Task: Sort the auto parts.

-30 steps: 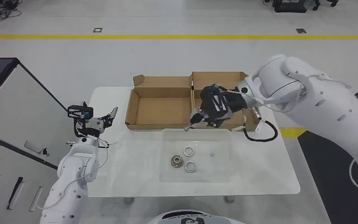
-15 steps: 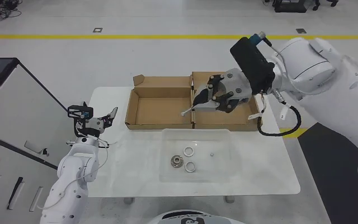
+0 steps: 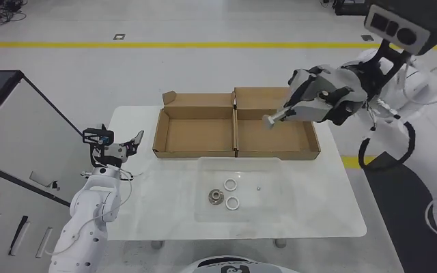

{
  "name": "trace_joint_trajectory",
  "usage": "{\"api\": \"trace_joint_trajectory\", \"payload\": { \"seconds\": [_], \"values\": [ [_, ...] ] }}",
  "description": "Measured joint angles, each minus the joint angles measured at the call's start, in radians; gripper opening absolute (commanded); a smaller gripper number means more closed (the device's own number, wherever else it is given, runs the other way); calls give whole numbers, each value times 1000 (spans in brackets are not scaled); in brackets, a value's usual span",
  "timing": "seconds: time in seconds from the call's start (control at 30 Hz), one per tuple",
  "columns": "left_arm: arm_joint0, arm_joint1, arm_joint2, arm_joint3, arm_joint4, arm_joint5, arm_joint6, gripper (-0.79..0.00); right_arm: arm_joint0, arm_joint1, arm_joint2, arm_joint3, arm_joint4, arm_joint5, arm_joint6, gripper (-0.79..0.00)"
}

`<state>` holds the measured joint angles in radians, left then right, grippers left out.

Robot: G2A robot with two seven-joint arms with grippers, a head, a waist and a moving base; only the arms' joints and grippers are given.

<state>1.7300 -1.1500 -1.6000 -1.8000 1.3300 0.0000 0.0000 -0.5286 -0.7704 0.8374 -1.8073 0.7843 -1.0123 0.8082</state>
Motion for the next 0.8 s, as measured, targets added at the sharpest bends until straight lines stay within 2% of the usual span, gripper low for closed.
{"api": "trace_joint_trajectory", "payload": {
  "seconds": [0.17, 0.8],
  "values": [
    [0, 0, 0, 0, 0, 0, 0, 0, -23, -14, 7, -2, 30, 0, 0, -785],
    [0, 0, 0, 0, 0, 0, 0, 0, -23, -14, 6, -1, 29, 0, 0, -785]
  ]
}}
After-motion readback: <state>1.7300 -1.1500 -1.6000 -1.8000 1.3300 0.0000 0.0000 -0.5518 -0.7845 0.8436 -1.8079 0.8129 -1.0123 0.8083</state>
